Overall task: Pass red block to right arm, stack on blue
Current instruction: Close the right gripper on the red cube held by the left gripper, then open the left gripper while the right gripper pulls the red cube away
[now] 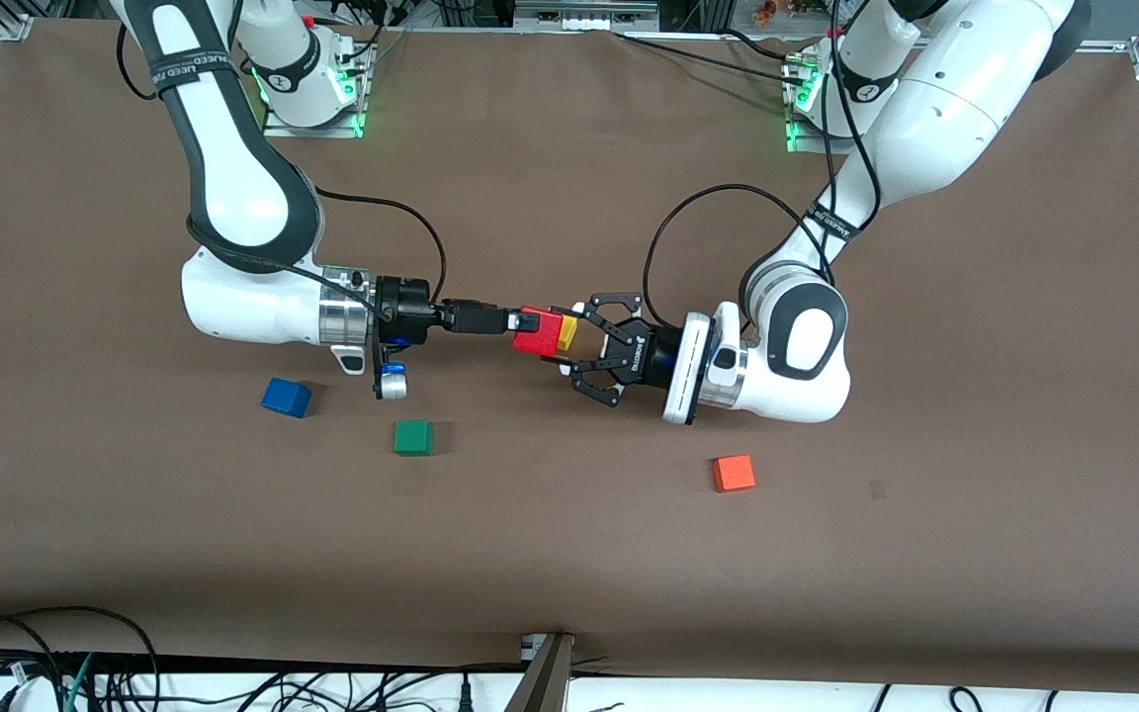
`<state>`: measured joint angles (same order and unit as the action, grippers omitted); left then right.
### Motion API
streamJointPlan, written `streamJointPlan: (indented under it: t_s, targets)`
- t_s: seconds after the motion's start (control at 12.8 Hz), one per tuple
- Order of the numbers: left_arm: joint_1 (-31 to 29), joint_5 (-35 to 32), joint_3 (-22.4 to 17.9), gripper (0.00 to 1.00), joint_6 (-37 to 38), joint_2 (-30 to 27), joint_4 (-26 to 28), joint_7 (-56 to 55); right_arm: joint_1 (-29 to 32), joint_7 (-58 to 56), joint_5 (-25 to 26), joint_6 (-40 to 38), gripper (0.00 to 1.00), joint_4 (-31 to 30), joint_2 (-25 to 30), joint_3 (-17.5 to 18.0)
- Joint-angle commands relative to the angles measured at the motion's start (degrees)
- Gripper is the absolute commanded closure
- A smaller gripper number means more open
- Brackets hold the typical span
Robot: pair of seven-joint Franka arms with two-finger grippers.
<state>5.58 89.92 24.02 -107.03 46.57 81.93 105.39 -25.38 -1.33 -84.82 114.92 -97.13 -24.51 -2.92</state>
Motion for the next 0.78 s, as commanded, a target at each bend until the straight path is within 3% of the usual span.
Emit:
streamJointPlan:
  t_s: [0.0,0.23,0.31,0.39,0.7]
  targets:
    - [0.22,1.57,0.15,1.00,0.07,0.71,-1.69,1.31,-0.20,-0.96,-0.70,0.13,1.00,-1.75,1.31,0.19]
    - [-0.05,1.49,0.15,1.00,0.25,0.71,-1.60,1.22,-0.11,-0.96,-0.70,0.13,1.00,-1.40,1.31,0.10]
    - [-0.05,1.57,0.15,0.63,0.25,0.71,-1.60,1.05,-0.11,-0.96,-0.70,0.13,1.00,-1.31,1.31,0.10]
    - [-0.22,1.57,0.15,0.01,0.33,0.71,-1.60,0.53,-0.11,-0.96,-0.70,0.13,1.00,-1.31,1.31,0.02]
    - [-0.92,1.40,-0.03,0.00,0.42,0.63,-1.60,-0.44,0.50,-1.31,0.53,-0.40,1.00,-0.52,1.31,-1.56]
